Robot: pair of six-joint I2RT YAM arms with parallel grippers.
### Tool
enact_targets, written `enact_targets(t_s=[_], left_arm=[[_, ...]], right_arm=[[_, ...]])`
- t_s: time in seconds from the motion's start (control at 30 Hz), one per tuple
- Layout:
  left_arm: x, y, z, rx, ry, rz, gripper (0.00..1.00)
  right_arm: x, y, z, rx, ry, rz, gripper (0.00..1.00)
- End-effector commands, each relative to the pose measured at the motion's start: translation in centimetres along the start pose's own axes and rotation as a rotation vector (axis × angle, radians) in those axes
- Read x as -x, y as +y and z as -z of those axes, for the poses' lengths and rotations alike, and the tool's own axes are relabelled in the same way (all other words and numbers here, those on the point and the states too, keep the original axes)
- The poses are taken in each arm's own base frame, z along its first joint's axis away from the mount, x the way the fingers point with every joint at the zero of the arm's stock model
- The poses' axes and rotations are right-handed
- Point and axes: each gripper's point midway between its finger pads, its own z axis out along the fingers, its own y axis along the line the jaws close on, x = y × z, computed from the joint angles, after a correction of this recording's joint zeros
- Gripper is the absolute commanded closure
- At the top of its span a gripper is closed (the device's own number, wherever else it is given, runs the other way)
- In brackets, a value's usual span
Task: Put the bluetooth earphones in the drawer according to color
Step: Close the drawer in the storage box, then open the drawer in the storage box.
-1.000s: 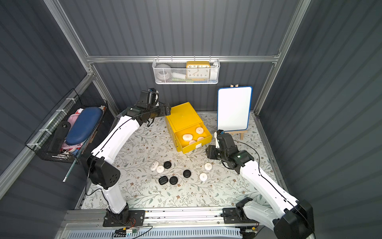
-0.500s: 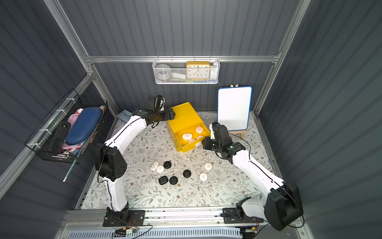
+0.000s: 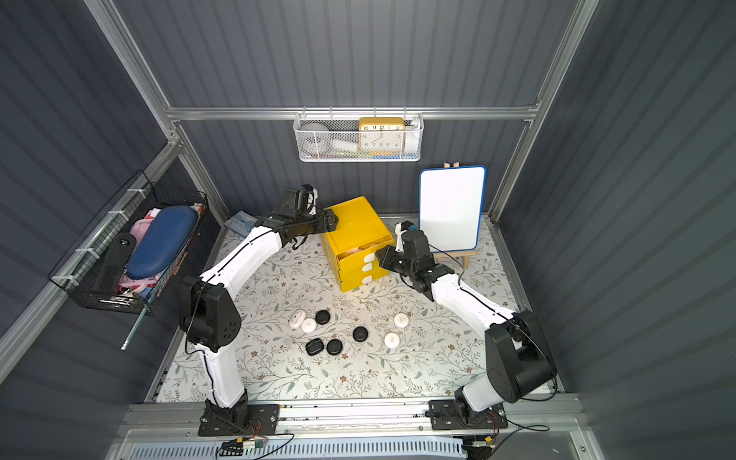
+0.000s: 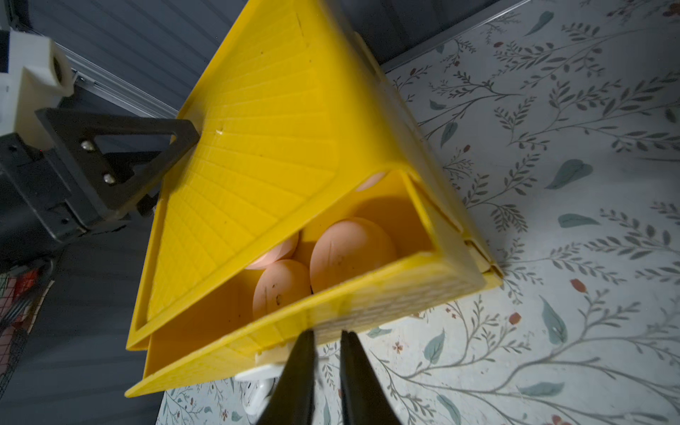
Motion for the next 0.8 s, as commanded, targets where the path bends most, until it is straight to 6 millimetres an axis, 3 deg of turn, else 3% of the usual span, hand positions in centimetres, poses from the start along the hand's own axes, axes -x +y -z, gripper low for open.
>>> enact_targets(t_s=[0.0,0.2,0.4,0.6,0.77], left_arm=[[-3.0,0.3,-0.2,-0.001,0.093,-0.012,0.15],[-3.0,-0.4,0.2,-0.038,0.092,-0.012,0.15],[-2.0,-1.4,2.2,-0.077,0.06,-0.019,0.1],[-0.8,-2.7,6.1,-0.131,-0.005,-0.023,0.01],[-2.3,-3.4,7.3,-0.192,0.004,-0.021,0.01]], right_arm=[[2.7,2.8,-0.9,0.132,-0.079,-0.035,0.81],[2.5,2.8,-2.9,0.169,-0.065,-0.079,0.8],[1.6,1.9,-1.1,0.133,-0.071,-0.058,0.78],[-1.5,0.2,0.3,0.106,-0.017,-0.03,0.64],[-3.6,-0.7,-0.4,0.125,0.04,-0.016,0.46]])
